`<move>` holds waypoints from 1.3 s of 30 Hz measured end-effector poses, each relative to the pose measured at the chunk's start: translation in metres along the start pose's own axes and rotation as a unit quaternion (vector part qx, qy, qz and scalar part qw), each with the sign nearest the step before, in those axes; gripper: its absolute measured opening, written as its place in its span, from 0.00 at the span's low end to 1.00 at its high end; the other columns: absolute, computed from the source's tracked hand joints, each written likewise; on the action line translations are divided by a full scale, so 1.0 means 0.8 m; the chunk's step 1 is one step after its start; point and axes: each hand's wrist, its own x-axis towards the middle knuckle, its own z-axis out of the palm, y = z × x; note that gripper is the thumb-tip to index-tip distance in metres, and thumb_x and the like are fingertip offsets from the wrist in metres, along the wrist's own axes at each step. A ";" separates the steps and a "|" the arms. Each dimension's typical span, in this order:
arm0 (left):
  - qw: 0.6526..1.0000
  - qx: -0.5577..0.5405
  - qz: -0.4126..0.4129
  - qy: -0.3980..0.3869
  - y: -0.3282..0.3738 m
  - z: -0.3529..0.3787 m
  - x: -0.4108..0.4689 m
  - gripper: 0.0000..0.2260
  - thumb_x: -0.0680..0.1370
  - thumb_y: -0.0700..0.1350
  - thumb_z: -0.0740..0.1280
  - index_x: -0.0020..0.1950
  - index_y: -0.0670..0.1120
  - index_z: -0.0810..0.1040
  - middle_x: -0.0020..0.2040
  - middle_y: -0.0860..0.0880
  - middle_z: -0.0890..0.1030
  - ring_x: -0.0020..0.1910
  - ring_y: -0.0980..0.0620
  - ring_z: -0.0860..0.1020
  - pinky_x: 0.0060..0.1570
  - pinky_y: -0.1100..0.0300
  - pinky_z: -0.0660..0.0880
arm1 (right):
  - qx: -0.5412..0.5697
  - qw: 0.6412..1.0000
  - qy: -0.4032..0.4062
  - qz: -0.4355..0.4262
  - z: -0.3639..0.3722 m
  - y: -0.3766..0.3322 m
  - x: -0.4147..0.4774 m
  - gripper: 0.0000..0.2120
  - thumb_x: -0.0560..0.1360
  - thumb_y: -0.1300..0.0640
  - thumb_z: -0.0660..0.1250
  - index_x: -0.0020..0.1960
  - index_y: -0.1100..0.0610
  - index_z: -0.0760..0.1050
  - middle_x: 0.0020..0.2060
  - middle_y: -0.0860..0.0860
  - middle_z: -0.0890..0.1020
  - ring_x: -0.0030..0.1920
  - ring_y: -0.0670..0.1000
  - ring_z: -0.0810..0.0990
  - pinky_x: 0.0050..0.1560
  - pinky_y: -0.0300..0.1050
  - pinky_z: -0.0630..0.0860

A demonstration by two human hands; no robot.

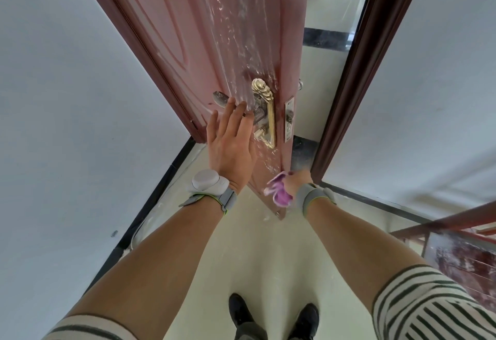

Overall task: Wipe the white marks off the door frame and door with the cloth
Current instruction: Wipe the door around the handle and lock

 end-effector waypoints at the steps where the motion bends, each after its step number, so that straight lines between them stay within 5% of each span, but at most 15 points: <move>1: 1.000 0.000 0.000 -0.002 0.000 -0.001 0.000 0.09 0.78 0.34 0.67 0.58 0.38 0.80 0.64 0.41 0.79 0.69 0.39 0.72 0.67 0.35 0.68 | -0.023 1.000 -0.014 0.004 -0.012 0.001 0.001 0.11 0.77 0.62 0.62 0.56 0.62 0.79 0.47 0.58 0.83 0.47 0.58 0.81 0.49 0.46 0.78; 4: 1.000 -0.004 -0.001 -0.003 0.000 -0.001 0.002 0.10 0.78 0.34 0.67 0.58 0.38 0.80 0.63 0.41 0.80 0.69 0.39 0.73 0.67 0.36 0.68 | 0.086 0.995 0.054 -0.008 -0.026 -0.014 0.001 0.07 0.78 0.59 0.63 0.48 0.58 0.80 0.33 0.53 0.80 0.34 0.53 0.79 0.35 0.34 0.74; 9: 1.000 -0.009 0.002 -0.018 0.006 -0.002 0.012 0.10 0.78 0.35 0.65 0.58 0.38 0.80 0.63 0.41 0.80 0.68 0.39 0.74 0.66 0.36 0.69 | 0.302 0.952 0.006 0.048 -0.020 -0.047 -0.025 0.07 0.78 0.53 0.65 0.44 0.53 0.79 0.32 0.58 0.82 0.23 0.54 0.78 0.30 0.47 0.78; 11: 0.999 -0.009 0.008 -0.033 0.007 -0.004 0.015 0.11 0.79 0.37 0.61 0.57 0.38 0.80 0.63 0.41 0.80 0.68 0.39 0.74 0.66 0.36 0.69 | 0.249 0.968 -0.015 -0.013 -0.032 -0.044 -0.039 0.05 0.76 0.59 0.67 0.43 0.55 0.82 0.30 0.55 0.82 0.25 0.53 0.79 0.28 0.43 0.78; 14: 0.998 -0.013 0.017 -0.064 0.005 -0.009 0.022 0.16 0.80 0.40 0.56 0.58 0.39 0.81 0.64 0.41 0.79 0.69 0.38 0.73 0.67 0.35 0.69 | 0.120 0.981 -0.064 -0.139 -0.051 -0.039 -0.049 0.10 0.72 0.65 0.65 0.43 0.54 0.83 0.33 0.52 0.84 0.35 0.55 0.83 0.38 0.50 0.83; 18: 0.993 -0.016 0.008 -0.114 0.014 -0.016 0.035 0.15 0.78 0.33 0.62 0.63 0.40 0.79 0.68 0.41 0.77 0.71 0.38 0.71 0.68 0.35 0.66 | 0.024 0.977 0.016 -0.211 -0.073 -0.054 -0.045 0.12 0.72 0.61 0.62 0.46 0.48 0.81 0.33 0.46 0.83 0.35 0.50 0.83 0.40 0.48 0.82; 22: 0.983 0.002 -0.003 -0.184 0.021 -0.021 0.051 0.21 0.77 0.31 0.66 0.69 0.43 0.76 0.72 0.45 0.73 0.75 0.43 0.66 0.73 0.39 0.61 | -0.147 0.960 -0.101 -0.217 -0.087 -0.045 -0.039 0.15 0.72 0.60 0.58 0.45 0.48 0.83 0.29 0.49 0.84 0.31 0.51 0.82 0.39 0.50 0.83; 27: 0.970 0.026 -0.005 -0.242 0.029 -0.020 0.074 0.22 0.80 0.33 0.62 0.73 0.47 0.72 0.76 0.49 0.68 0.78 0.47 0.59 0.77 0.44 0.52 | -0.175 0.961 -0.031 -0.212 -0.119 -0.050 -0.042 0.16 0.74 0.54 0.54 0.34 0.56 0.77 0.28 0.53 0.82 0.34 0.57 0.82 0.41 0.51 0.81; 31: 0.961 0.037 0.000 -0.275 0.037 -0.011 0.094 0.23 0.81 0.35 0.59 0.75 0.50 0.69 0.77 0.52 0.65 0.79 0.49 0.54 0.77 0.46 0.49 | -0.183 0.953 0.031 -0.237 -0.140 -0.077 -0.041 0.17 0.76 0.51 0.54 0.34 0.55 0.74 0.37 0.56 0.83 0.41 0.60 0.80 0.44 0.47 0.75; 39: 0.940 0.051 0.061 -0.332 0.046 0.019 0.150 0.25 0.81 0.34 0.57 0.75 0.53 0.67 0.75 0.54 0.67 0.77 0.48 0.58 0.77 0.44 0.51 | -0.222 0.940 0.032 -0.258 -0.161 -0.128 -0.031 0.22 0.70 0.37 0.59 0.30 0.52 0.77 0.28 0.48 0.81 0.33 0.51 0.81 0.39 0.46 0.81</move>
